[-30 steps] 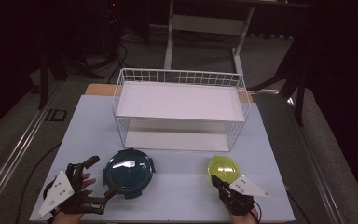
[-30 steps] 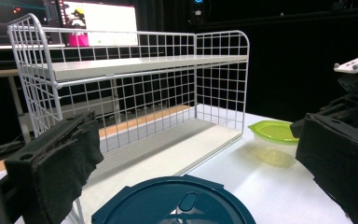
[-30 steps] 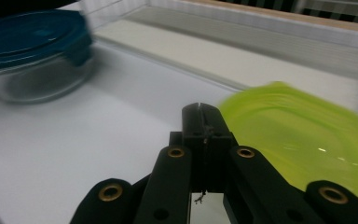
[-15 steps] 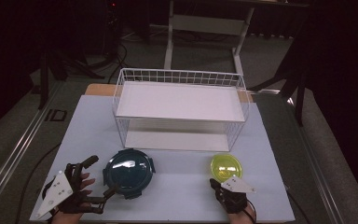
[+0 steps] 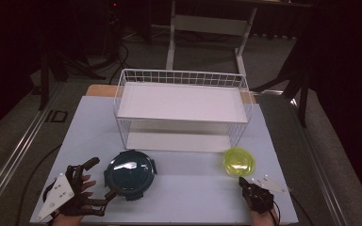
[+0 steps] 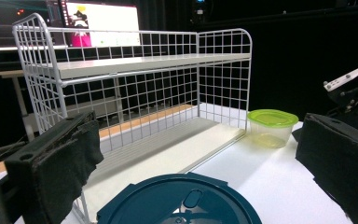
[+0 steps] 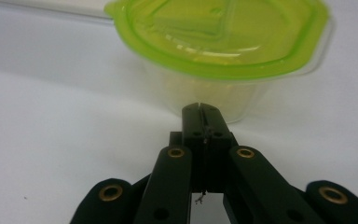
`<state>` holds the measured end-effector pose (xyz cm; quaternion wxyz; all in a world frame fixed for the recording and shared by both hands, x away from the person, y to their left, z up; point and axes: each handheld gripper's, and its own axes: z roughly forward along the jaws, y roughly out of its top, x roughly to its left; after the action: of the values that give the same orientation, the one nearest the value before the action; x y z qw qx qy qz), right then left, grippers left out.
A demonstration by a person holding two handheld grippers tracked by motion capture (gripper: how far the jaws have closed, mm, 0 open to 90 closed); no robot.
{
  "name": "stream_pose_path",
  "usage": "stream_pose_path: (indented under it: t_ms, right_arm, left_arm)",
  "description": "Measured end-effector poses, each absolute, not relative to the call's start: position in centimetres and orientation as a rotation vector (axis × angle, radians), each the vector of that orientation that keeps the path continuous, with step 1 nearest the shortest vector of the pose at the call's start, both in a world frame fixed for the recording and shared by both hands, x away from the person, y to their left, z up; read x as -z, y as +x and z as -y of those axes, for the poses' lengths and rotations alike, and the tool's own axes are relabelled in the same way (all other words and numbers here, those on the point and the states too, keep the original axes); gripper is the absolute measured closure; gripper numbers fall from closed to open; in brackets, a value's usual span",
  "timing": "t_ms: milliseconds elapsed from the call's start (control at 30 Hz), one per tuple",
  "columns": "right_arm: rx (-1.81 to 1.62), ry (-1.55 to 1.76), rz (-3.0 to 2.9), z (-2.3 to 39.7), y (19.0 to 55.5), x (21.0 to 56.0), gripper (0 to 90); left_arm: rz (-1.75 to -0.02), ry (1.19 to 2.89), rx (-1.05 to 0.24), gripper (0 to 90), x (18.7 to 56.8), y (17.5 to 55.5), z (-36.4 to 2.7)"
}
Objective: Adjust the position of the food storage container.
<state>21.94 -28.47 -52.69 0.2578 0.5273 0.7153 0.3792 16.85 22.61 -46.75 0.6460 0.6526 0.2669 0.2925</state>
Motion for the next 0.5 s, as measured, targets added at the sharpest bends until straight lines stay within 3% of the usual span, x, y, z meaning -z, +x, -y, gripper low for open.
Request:
stream_pose_path:
  t_ms: [500]
  right_arm:
    - [-1.027,1.3,-2.013,23.7,24.8,53.4,90.0]
  left_arm:
    - [-0.622,1.49,-0.669,0.5,47.0,17.1,-22.8]
